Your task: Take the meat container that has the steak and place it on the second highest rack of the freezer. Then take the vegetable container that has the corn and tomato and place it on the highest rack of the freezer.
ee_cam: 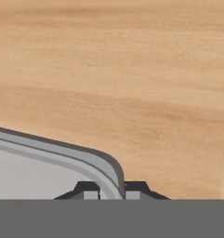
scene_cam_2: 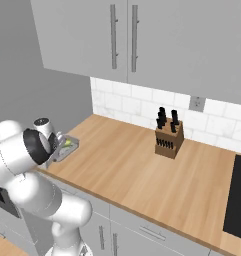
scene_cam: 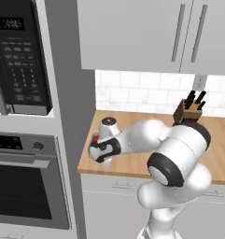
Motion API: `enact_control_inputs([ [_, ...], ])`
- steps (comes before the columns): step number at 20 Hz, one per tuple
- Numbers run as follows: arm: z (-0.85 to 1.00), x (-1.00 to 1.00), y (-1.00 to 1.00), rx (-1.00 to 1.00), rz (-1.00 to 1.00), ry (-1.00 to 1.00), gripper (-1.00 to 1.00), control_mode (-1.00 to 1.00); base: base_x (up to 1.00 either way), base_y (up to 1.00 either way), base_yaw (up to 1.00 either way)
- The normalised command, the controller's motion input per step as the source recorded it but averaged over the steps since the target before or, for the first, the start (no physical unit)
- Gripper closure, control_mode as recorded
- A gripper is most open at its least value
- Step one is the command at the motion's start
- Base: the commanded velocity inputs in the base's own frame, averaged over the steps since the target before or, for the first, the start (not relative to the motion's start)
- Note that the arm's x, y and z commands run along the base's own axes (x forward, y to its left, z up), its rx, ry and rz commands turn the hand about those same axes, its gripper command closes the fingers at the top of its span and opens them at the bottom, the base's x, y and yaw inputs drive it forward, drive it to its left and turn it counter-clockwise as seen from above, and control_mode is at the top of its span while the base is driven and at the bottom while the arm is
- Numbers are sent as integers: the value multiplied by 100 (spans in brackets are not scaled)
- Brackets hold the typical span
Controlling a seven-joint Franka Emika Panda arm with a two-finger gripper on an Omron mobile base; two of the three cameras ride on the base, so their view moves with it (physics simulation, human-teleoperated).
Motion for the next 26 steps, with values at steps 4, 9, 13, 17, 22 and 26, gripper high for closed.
enact_control_inputs([
  [4, 87, -43, -1, 0, 0, -1, 100, -100, 0, 0, 0],
  [9, 85, -97, -4, 0, 2, -9, 100, -100, 0, 0, 0],
  [13, 99, -100, -34, 0, 6, -9, 100, -100, 0, 0, 0],
  [17, 79, -99, -47, -1, 5, -1, 100, -100, 0, 0, 0],
  [22, 68, -100, -66, -4, 5, 0, 100, -100, 0, 0, 0],
  [26, 46, -100, -75, -15, 3, -1, 100, -100, 0, 0, 0],
])
